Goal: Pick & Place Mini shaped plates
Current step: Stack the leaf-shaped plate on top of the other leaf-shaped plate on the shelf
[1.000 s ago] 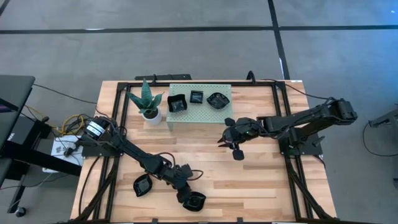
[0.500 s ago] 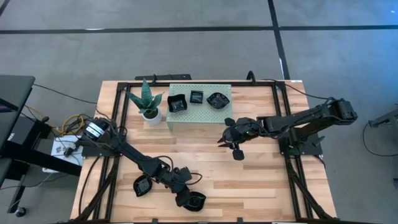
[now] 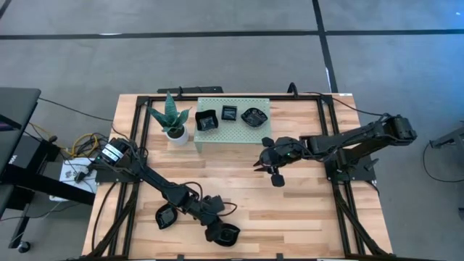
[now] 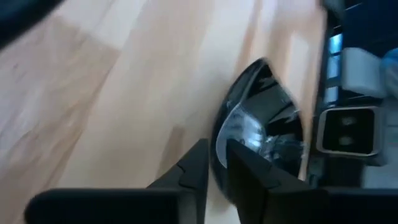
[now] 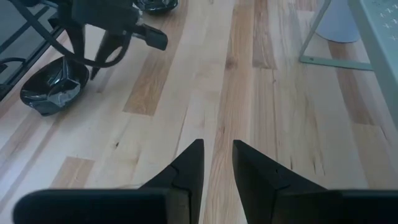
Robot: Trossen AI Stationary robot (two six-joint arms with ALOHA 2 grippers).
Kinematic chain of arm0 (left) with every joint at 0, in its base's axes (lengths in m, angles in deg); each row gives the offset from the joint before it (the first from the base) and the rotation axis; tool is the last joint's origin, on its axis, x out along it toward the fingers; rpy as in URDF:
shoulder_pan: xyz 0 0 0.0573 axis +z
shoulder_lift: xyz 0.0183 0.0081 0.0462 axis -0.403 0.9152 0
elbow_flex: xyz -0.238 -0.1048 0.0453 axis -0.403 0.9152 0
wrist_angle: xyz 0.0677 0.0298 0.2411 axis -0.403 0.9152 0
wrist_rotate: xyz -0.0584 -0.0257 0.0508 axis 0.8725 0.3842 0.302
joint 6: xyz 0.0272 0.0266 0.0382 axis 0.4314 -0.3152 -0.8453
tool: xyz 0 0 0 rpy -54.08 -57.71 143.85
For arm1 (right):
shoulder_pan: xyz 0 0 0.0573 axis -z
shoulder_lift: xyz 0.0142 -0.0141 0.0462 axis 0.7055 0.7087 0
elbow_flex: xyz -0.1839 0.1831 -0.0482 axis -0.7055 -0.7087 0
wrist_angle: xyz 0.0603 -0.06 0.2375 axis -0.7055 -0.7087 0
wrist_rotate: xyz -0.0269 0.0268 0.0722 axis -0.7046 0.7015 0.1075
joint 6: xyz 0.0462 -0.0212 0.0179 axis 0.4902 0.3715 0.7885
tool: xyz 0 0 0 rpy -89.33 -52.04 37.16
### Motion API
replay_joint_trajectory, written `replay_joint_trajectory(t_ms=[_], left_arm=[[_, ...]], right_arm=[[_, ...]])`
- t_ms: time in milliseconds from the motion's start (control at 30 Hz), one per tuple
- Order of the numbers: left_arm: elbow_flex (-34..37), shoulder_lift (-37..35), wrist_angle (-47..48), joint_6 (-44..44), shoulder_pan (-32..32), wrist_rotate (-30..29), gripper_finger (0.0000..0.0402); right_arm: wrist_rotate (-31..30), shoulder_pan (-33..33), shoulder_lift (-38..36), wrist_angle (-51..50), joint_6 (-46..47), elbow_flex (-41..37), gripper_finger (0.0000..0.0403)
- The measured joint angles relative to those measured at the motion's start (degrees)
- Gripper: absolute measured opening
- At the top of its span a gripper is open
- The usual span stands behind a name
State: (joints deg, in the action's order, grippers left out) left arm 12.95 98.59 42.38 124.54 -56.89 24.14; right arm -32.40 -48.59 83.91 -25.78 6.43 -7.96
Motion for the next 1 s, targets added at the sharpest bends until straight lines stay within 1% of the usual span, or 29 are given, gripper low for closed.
replay_joint_trajectory(t_ms=[167,433,533,833,1000], left_arm=[[-0.02,0.00,-0.98,-3.09,0.00,0.04,0.0008],[-0.02,0.00,-1.37,-4.27,0.11,1.14,0.0008],[-0.02,0.00,-1.37,-4.46,0.37,1.35,0.0020],[-0.02,0.00,-1.37,-4.30,0.33,1.33,0.0095],[-0.02,0.00,-1.37,-4.25,-0.31,1.31,0.0123]], right_arm=[[0.00,0.00,0.00,0.35,-0.09,0.00,0.0079],[0.00,0.00,0.01,0.35,-0.17,0.00,0.0079],[0.00,-0.01,0.00,0.35,-0.15,0.00,0.0079],[0.00,-0.01,0.00,0.31,-0.15,0.00,0.0079],[0.00,-0.01,0.00,0.29,-0.13,0.00,0.0079]])
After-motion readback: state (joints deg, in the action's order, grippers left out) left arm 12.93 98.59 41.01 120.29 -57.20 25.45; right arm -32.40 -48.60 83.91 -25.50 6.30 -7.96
